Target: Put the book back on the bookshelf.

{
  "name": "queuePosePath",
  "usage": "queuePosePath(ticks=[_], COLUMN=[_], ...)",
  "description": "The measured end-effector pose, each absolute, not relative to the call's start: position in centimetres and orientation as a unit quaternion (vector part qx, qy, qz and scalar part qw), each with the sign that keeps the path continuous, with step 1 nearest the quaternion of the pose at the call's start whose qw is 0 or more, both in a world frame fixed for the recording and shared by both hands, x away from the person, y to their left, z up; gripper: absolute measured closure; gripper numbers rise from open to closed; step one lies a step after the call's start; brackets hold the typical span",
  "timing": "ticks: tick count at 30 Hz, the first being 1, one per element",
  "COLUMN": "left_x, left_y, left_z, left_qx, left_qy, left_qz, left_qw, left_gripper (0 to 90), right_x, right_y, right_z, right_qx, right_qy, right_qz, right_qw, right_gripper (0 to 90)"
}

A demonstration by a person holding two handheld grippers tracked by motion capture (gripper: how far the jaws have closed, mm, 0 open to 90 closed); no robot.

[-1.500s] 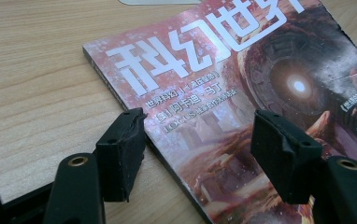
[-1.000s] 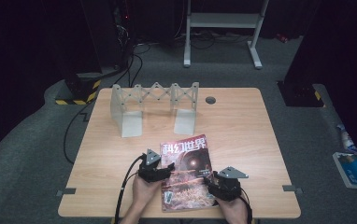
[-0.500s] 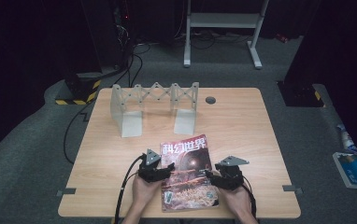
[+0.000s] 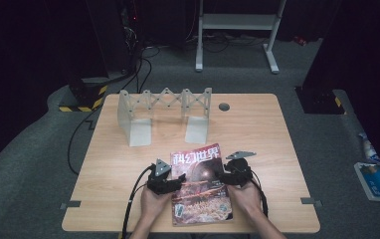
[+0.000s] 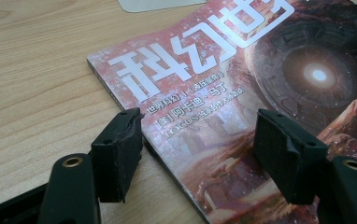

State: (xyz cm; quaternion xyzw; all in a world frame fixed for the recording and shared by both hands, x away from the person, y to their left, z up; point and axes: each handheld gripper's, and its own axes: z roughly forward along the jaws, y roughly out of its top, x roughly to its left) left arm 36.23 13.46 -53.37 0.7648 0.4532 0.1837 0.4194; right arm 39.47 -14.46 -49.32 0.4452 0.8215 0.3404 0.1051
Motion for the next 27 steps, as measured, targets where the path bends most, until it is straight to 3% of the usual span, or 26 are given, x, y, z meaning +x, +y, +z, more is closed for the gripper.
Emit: queuePosePath(ticks=[12,27], left_x=[36.2,36.3], left_y=[13.5,13.5], left_z=[-53.4,-53.4], left_qx=[0.765,0.766], left_qy=[0.453,0.452], left_qz=[0.184,0.184], left_qw=[0.419,0.418], left_gripper=[32.8,32.8], right_x=[42.4,44.7], right_y=[-13.3,-12.9], right_z=[-49.2,-50.1], right_qx=[0.462,0.488], right_qy=[0.82,0.81], right_qz=[0.32,0.32], right_qw=[0.111,0.058], right_gripper=[48.0,39.3])
